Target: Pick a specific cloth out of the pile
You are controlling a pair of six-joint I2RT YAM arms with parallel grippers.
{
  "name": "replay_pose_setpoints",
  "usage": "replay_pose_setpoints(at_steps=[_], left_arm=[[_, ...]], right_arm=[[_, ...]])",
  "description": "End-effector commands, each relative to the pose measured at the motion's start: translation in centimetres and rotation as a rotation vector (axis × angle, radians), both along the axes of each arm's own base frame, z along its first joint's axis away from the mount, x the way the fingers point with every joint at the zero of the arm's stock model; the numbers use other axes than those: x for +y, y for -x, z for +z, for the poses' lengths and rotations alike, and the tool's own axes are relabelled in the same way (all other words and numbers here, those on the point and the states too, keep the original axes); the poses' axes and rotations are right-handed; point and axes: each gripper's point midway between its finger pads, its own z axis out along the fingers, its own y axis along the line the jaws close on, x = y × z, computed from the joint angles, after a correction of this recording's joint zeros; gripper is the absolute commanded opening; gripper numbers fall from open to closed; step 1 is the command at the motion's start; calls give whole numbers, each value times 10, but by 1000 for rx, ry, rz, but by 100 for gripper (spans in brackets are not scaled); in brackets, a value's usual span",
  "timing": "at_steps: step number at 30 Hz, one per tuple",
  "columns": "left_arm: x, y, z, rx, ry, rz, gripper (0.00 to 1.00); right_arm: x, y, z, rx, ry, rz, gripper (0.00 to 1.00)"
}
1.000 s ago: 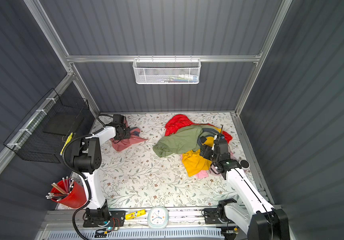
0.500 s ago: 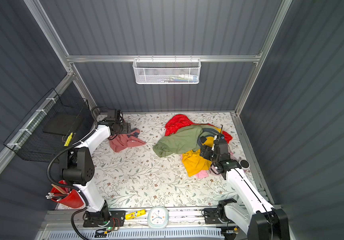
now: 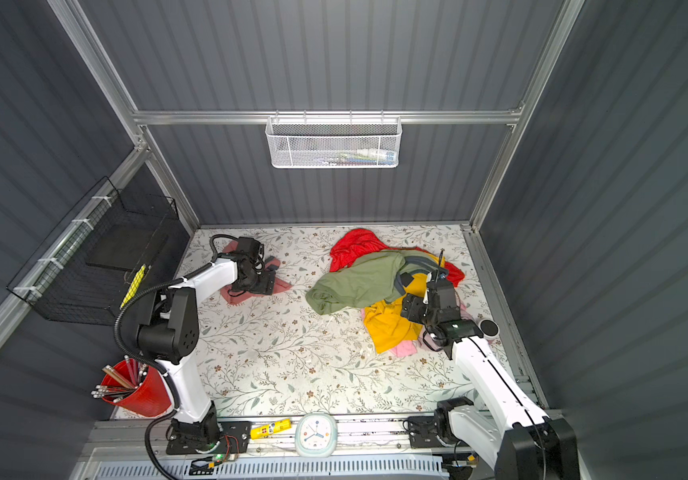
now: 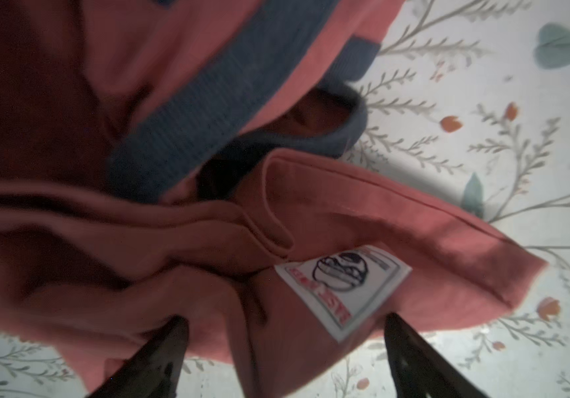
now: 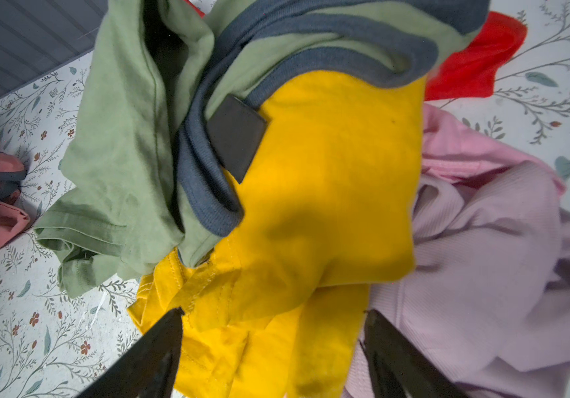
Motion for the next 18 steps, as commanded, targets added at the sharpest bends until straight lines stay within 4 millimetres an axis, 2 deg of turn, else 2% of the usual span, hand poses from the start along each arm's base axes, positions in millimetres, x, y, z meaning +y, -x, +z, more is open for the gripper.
replay_pose_setpoints(at_steps=[1,4,7,11,16,18], left_arm=[[2,-12,-1,3,-5,50,89],[5,-21,-8,-4,-32,48,87],[6,-30,-17,-20,-44,59,80],[2,-36,-29,-10,-13,70,50],[-3,-47,-26,-49,7,62,40],[-3,-54,-25,-67,2,50,39]], right_arm=[[-3,-1,8,-9,15,-8,82],[-3,-1,10,-8,13,-10,82],[-6,0,11,-6,21,-22,82],[-9,4,12,-10,26,-38,82],[-13,8,14,-20,41,-47,83],[-14,8,16,-20,48,-47,83]])
